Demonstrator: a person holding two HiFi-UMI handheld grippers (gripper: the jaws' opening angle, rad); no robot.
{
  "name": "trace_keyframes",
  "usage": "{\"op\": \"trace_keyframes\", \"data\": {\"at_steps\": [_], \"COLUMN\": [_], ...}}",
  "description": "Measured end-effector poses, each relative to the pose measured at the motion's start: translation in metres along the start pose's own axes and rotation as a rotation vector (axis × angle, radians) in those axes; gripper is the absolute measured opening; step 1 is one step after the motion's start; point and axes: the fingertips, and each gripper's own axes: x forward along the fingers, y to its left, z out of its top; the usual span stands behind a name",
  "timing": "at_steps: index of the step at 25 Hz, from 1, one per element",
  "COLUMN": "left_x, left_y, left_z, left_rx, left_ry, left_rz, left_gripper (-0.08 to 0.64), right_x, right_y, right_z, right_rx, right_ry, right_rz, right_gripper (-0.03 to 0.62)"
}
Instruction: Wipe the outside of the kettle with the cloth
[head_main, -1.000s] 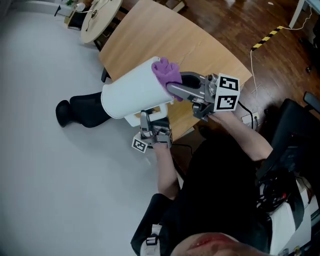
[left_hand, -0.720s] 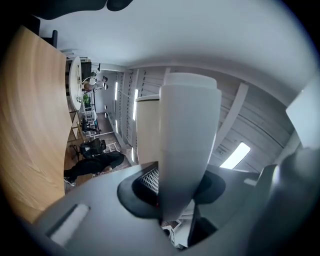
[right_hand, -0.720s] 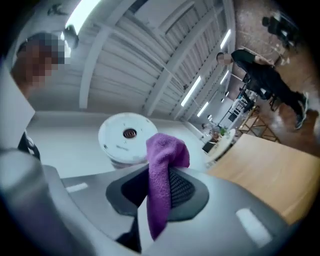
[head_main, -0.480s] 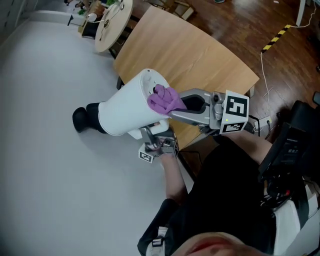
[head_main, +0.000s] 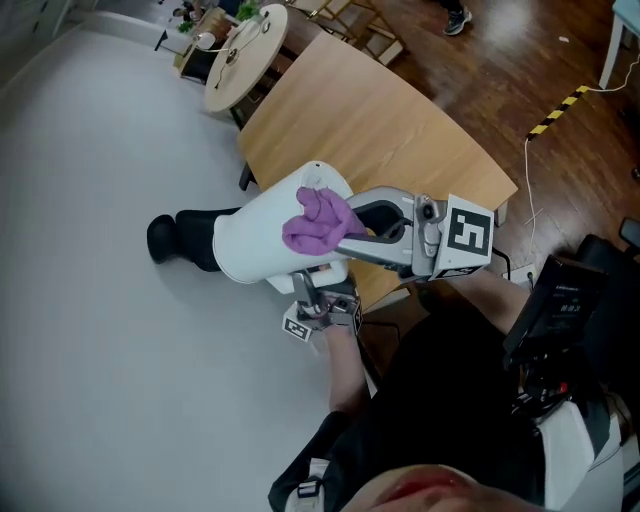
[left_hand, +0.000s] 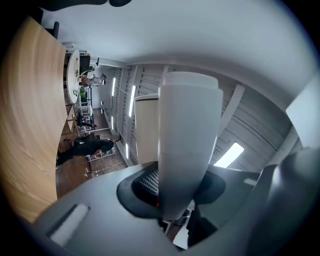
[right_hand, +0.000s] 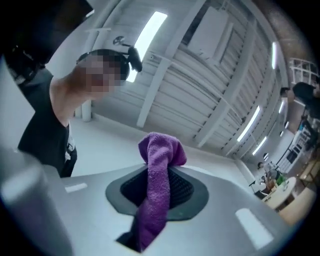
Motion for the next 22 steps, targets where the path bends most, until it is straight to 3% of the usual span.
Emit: {"op": "trace_keyframes", "data": {"at_steps": [4,5,7,10,11,13,15,17,19,22], "left_x": [-0.007,-0.011,-0.018,-0.023,-0.023,-0.017,-0.005,-0.001,-0.002,-0.002], "left_y": [0.006,0.005,0.004,0.003,-0.001,-0.013,-0.019,-0.018,-0.018,-0.023], "left_z": [0.013,0.015,0.011,-0.017,-0.026,-0.027,-0.018,-0.012,-0.011,-0.008], "left_rx": [-0.008,-0.007,-0.008,0.008,0.009,0.009,0.014,0.018,0.027,0.052], "left_ry": [-0.039,-0.048,-0.049,-0.029,-0.024,-0.035,-0.051,-0.051,-0.045,-0.057], "left_rz": [-0.018,-0.012,0.006,0.010,0.004,-0.018,-0.025,-0.012,-0.003,-0.001], "left_gripper": [0.264,0.262,0.264,0.264,0.264,0.264,0.262,0.262,0.262,0.262], "right_x": [-0.021,-0.026,-0.026,-0.008,-0.005,-0.007,-0.019,-0.030,-0.026,-0.009], "right_y": [-0.109,-0.120,-0.100,-0.023,-0.013,-0.041,-0.093,-0.115,-0.110,-0.069], "right_z": [-0.062,-0.068,-0.044,0.008,0.005,-0.019,-0.046,-0.057,-0.054,-0.037], "right_rx": [0.176,0.210,0.186,-0.016,-0.039,0.043,0.198,0.318,0.382,0.485], "right_ry": [0.148,0.170,0.117,0.027,0.042,0.102,0.171,0.185,0.158,0.066], "right_rz": [-0.315,-0.360,-0.314,-0.076,-0.053,-0.152,-0.324,-0.411,-0.396,-0.210], "right_gripper": [0.074,0.074,0.072,0.072,0.072,0.075,0.074,0.072,0.072,0.072]}}
